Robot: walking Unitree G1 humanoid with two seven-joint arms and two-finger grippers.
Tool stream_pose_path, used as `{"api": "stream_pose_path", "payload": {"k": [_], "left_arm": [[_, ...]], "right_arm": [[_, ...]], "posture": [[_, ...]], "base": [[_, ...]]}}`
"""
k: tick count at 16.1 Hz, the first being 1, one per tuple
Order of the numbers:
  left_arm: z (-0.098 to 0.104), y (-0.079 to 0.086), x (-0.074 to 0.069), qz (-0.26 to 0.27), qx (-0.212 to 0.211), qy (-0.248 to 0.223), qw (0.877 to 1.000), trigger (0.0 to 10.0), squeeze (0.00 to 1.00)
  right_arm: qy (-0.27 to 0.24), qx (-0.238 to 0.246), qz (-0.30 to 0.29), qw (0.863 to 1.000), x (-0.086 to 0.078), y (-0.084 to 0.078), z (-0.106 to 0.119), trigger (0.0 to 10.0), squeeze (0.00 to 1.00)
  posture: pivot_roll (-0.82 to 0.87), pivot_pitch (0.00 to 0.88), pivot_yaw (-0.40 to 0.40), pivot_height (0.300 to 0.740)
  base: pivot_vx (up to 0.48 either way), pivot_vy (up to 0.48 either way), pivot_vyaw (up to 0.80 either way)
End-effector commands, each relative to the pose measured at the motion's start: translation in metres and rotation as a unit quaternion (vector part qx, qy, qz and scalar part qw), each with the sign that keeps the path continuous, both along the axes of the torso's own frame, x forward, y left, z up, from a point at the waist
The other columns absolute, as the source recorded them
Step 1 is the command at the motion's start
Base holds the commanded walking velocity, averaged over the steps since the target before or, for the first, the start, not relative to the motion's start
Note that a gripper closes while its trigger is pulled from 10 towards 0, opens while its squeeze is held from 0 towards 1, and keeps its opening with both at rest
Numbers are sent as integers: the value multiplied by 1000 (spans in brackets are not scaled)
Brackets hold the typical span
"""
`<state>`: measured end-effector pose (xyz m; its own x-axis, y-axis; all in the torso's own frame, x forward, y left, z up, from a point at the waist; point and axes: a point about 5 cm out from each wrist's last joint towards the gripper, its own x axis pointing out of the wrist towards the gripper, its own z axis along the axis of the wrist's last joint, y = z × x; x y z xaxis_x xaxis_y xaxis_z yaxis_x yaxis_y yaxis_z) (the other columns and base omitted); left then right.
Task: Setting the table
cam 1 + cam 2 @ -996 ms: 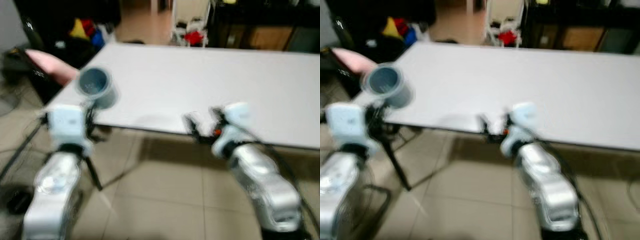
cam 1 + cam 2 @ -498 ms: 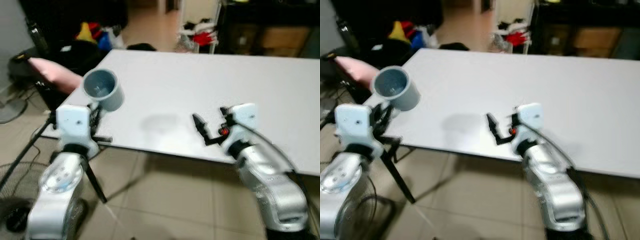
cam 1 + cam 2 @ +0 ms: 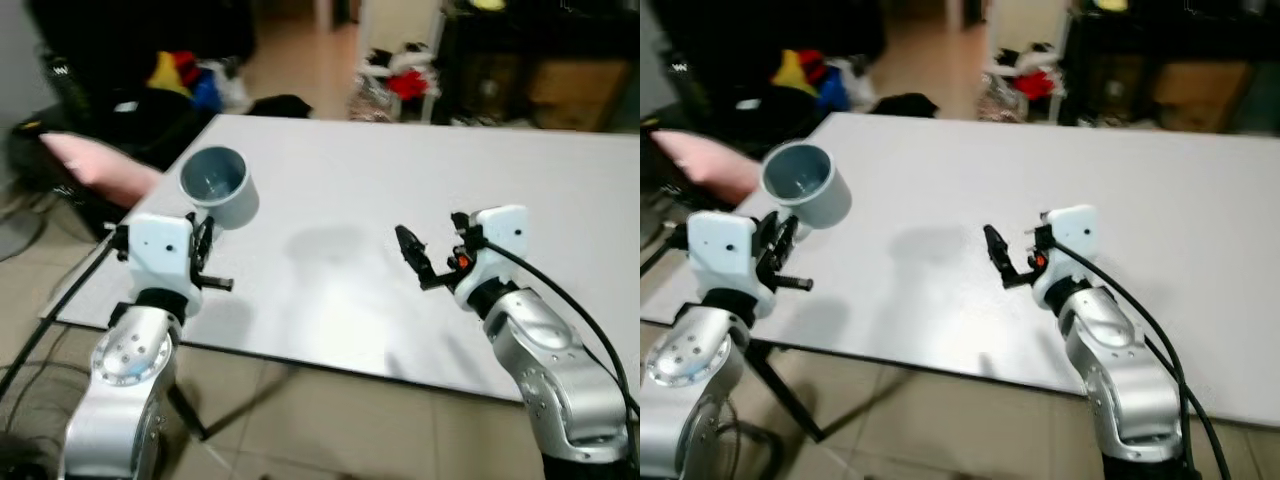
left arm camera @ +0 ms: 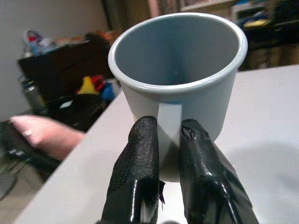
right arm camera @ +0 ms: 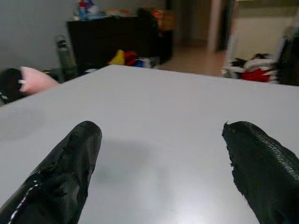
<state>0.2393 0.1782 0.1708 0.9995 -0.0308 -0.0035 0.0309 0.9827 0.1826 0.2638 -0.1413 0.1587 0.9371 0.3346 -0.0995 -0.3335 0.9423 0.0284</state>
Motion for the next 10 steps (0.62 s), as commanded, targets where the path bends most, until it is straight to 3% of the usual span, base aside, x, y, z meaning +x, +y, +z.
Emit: {"api": "stream_pose_path", "payload": {"k": [1, 6, 10], "left_arm": [[2, 0, 3, -2, 4, -6, 1000, 10000, 0], [-1, -3, 9, -40, 19, 6, 999, 10000, 0], [-6, -1, 19, -77, 46, 29, 996, 10000, 0]], "right_arm": [[-5, -1, 12, 1000, -2, 2, 3, 10000, 0], [-6, 3, 10, 1000, -3, -1, 4, 10000, 0], [-7, 5, 23, 1000, -4, -4, 6, 10000, 0]], "posture": [[-112, 0, 59, 740], [-131, 0, 71, 740], [-146, 0, 89, 740]], "base": [[375, 0, 0], [337, 0, -439], [0, 0, 0]]}}
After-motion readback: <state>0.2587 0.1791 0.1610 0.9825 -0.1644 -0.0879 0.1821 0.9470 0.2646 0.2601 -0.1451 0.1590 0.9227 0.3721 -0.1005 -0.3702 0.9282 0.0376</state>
